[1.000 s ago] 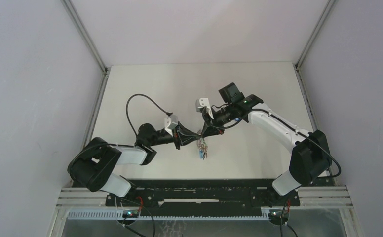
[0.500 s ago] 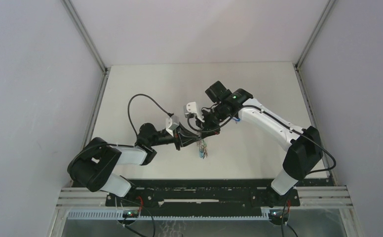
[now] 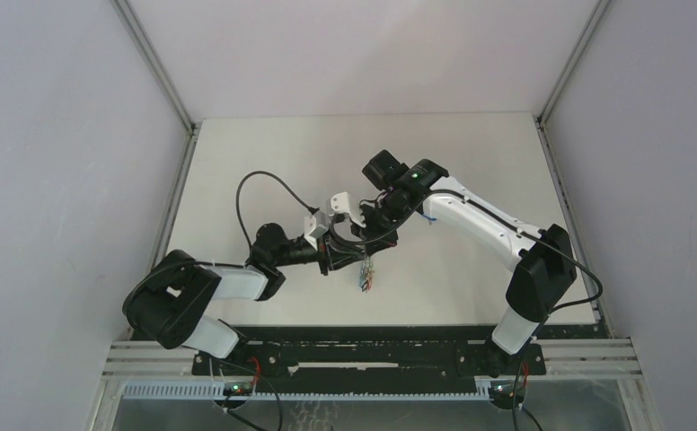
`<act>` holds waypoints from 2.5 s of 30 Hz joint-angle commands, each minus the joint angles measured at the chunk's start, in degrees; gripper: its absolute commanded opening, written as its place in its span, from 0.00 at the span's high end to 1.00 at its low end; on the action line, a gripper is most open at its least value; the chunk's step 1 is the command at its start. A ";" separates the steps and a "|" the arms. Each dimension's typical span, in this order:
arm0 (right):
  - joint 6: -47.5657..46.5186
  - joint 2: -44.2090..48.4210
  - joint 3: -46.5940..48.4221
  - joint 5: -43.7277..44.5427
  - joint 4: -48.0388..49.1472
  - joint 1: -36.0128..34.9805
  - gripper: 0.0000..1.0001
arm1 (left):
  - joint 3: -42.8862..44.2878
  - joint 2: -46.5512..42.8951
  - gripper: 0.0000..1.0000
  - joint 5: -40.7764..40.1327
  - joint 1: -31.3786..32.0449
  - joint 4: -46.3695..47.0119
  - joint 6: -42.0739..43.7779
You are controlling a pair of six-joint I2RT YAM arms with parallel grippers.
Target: Put the keys on the keyring
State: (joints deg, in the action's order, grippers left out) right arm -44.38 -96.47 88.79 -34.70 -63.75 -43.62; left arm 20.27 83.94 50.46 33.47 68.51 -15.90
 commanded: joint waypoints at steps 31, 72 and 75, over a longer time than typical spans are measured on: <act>7.85 8.60 -4.26 2.59 10.32 0.89 0.77 | -0.11 -0.08 1.00 -4.10 0.19 10.83 -3.05; 63.10 18.86 -38.34 -12.36 65.99 15.12 0.71 | -2.66 -0.56 1.00 -13.84 0.20 15.01 -4.49; 63.08 17.97 -38.31 -12.74 66.15 14.97 0.76 | -2.62 -0.53 1.00 -13.95 0.19 15.04 -4.47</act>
State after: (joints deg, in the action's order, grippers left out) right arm 17.45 -77.87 50.35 -45.84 -1.02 -28.49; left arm 18.20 85.06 37.01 33.58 78.37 -19.55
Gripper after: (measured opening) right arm 0.259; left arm 0.007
